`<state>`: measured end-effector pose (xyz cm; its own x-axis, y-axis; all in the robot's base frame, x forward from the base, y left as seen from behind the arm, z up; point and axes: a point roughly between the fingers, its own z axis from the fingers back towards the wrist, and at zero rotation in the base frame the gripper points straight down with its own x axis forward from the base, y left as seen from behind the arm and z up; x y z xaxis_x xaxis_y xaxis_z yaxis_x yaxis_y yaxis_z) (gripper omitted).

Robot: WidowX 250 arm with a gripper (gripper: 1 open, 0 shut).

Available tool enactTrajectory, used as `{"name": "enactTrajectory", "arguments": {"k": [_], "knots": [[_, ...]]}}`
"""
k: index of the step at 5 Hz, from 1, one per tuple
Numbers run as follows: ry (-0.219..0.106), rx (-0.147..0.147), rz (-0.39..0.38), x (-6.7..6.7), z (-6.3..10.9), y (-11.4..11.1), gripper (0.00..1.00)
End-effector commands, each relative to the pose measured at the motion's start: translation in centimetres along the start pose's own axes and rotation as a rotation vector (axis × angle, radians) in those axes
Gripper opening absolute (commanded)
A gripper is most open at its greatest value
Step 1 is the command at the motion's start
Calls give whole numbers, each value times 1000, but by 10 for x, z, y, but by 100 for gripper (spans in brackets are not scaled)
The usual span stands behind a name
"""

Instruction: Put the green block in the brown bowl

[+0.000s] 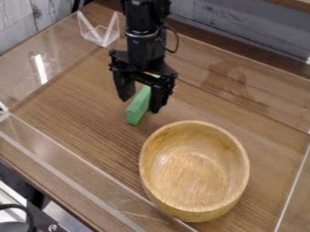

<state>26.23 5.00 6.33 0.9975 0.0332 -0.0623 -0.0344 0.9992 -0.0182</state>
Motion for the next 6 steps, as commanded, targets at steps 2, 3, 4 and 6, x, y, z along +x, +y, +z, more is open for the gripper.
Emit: {"name": "enactTrajectory", "arguments": {"k": [2, 3, 4, 6], "knots": [[-42, -10, 12, 8, 1, 9, 100], [-50, -18, 14, 11, -1, 12, 100], [-61, -25, 15, 15, -2, 13, 100], [-82, -30, 15, 20, -2, 16, 100]]}}
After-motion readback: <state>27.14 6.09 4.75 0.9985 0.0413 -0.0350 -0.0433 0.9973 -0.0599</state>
